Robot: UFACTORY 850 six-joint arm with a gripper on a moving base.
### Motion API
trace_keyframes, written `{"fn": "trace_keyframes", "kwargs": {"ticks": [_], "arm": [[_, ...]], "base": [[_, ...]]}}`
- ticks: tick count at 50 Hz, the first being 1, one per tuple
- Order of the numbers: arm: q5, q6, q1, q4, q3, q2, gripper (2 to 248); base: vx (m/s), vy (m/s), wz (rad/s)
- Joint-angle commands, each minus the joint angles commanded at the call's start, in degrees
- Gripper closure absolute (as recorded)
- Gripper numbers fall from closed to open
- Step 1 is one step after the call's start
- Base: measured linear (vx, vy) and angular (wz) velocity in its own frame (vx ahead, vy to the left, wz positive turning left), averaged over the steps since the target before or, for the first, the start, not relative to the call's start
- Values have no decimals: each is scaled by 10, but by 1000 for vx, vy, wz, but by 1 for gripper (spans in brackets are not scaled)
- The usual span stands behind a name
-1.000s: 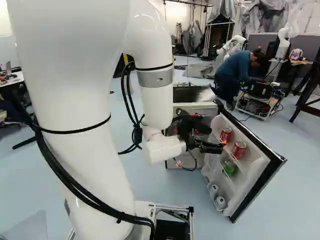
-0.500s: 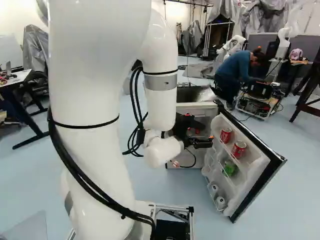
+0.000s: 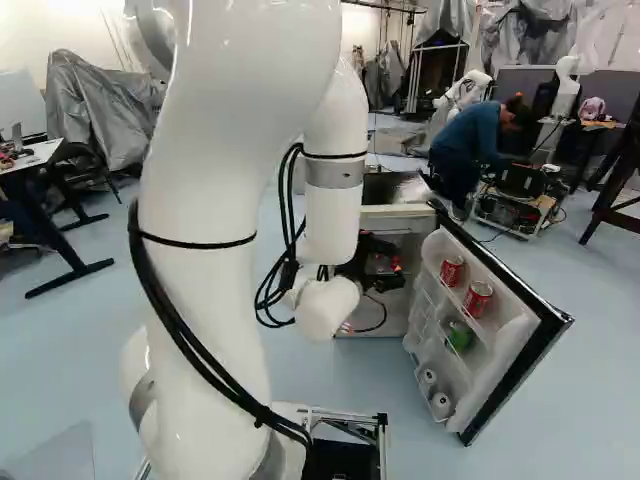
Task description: Grab a drink from the fridge
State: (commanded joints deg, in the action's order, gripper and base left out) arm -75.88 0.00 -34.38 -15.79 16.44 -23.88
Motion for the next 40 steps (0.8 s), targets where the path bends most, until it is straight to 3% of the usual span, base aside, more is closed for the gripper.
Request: {"fn": "trace_keyframes", "kwargs": {"ticks": [11, 40], "arm": [[0, 0, 5, -47, 18, -30, 3], [0, 0, 24, -53, 88, -120, 3]], "base": [[0, 0, 0], [0, 0, 0]]}}
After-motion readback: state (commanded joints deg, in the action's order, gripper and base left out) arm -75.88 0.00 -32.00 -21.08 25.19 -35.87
